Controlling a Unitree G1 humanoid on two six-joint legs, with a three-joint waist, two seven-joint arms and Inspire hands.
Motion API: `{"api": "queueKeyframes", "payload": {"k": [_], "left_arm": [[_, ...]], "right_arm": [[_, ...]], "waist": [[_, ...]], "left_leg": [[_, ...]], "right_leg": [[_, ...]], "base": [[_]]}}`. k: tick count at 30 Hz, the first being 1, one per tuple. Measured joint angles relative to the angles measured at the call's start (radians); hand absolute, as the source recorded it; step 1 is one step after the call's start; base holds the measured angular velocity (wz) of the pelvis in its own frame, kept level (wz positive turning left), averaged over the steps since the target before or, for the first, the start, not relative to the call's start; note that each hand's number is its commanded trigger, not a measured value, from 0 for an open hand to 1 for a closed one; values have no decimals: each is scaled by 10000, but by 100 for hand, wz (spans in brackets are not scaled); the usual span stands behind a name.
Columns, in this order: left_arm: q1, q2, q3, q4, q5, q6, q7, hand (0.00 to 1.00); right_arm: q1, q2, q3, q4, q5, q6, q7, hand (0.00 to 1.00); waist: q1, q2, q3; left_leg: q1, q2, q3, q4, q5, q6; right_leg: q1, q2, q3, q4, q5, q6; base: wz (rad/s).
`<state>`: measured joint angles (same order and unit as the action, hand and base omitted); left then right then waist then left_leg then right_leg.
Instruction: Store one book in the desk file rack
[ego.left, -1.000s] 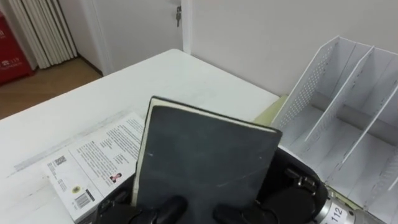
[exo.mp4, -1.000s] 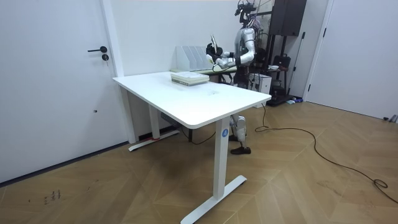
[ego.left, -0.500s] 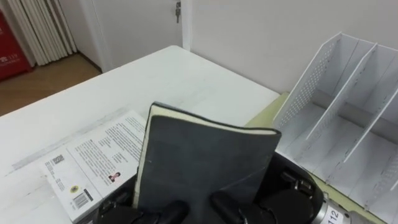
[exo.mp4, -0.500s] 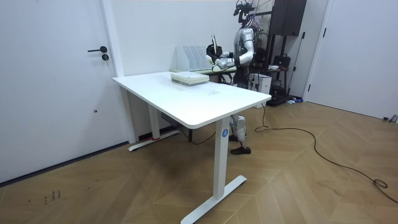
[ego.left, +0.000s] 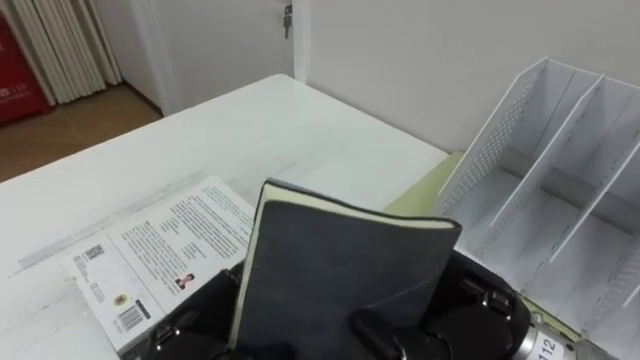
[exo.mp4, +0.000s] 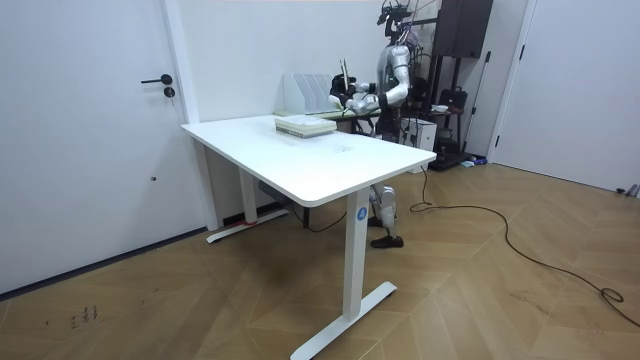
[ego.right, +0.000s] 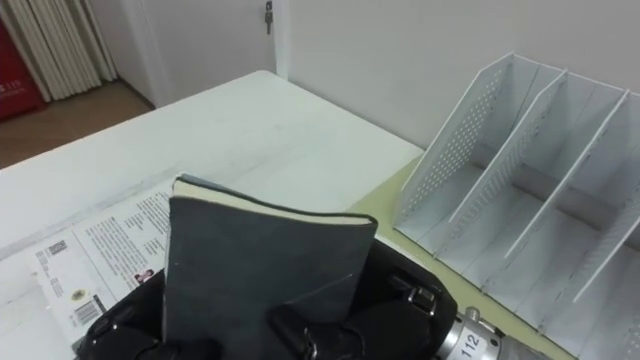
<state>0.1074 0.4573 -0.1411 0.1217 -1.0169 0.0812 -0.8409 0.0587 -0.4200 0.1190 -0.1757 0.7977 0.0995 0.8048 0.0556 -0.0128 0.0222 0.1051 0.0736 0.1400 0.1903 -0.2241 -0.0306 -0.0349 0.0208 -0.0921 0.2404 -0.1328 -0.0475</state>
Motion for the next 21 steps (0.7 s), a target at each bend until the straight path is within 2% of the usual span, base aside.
{"api": "queueKeyframes", "payload": {"k": [4,6,9,11,15,19,21], "left_arm": [[0,-31,66,366,273,-10,255,0],[5,-156,45,623,965,-62,435,0],[52,-273,-1,1692,2121,-82,769,0],[282,-291,-8,2405,2948,-75,1120,0],[600,-540,2,2807,4385,-82,1419,0],[646,-768,-218,3851,5325,-406,1661,0],[653,-952,-215,4385,5789,-549,1867,0]], "right_arm": [[-2,-42,-133,0,14,0,-140,100],[-5,-38,-277,-1,-180,0,-321,100],[-41,-41,-488,-1,-434,1,-761,100],[-52,-42,-800,-5,-429,-3,-1072,100],[-70,-29,-1446,-6,-541,-58,-1656,100],[-394,-8,-1550,-6,-608,-131,-2425,100],[-564,213,-1718,-22,-831,-154,-2880,100]], "waist": [[-11,4,-5],[-61,12,-13],[-174,59,-35],[-446,60,-44],[-633,49,-53],[-860,86,-81],[-906,96,-93]], "left_leg": [[3,0,0,-2,1,0],[74,-9,19,-17,1,-1],[229,-2,182,-30,1,-1],[286,-1,193,-34,1,0],[287,-4,205,-54,1,0],[333,8,245,-122,2,0],[394,13,296,-145,3,0]], "right_leg": [[6,-4,-21,-2,1,-2],[59,-6,-14,0,1,-1],[191,17,28,-40,0,0],[301,14,12,-130,1,2],[318,13,10,-187,8,13],[317,34,24,-196,8,12],[317,60,105,-183,8,12]], "base": [[0],[-2],[-9],[3],[2],[-4],[-15]]}}
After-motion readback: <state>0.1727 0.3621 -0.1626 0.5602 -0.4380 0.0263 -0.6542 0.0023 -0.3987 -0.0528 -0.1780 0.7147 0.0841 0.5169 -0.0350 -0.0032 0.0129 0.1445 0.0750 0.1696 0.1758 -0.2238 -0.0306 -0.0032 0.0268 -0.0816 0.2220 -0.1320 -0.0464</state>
